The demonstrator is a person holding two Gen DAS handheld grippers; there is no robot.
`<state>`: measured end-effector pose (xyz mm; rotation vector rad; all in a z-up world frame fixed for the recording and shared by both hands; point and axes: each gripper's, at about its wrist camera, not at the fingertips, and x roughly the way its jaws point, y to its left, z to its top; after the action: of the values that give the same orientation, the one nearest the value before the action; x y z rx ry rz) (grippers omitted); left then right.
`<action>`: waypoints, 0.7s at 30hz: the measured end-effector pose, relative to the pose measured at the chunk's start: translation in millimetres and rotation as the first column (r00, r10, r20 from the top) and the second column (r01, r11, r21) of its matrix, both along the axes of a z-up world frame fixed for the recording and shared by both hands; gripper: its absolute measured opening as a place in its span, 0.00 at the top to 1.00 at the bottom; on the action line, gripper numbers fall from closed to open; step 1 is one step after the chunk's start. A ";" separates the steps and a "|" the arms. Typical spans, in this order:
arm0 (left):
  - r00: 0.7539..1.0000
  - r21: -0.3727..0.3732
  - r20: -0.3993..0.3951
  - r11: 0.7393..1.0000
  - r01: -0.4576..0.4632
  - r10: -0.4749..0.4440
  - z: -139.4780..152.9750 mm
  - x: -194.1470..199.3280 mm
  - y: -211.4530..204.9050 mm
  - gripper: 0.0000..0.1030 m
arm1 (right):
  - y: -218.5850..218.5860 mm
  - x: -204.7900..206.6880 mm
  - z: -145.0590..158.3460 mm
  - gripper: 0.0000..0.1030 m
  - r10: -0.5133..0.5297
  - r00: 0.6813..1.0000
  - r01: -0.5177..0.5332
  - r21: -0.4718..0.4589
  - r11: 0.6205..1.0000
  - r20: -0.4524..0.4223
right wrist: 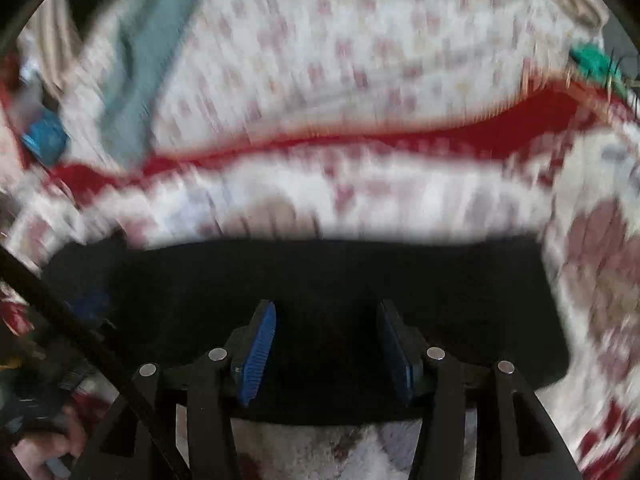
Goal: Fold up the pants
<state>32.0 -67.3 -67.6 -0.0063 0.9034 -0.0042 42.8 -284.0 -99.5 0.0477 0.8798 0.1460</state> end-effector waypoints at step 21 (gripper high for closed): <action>1.000 -0.020 0.008 1.000 0.002 -0.002 1.6 -5.9 3.3 0.52 | -68.7 -24.1 46.7 0.42 -0.083 0.995 0.054 0.408 0.911 0.055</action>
<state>26.1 -64.0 -65.9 -0.0243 0.8956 -0.0153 18.7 -352.7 -52.8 0.4605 0.7636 0.2625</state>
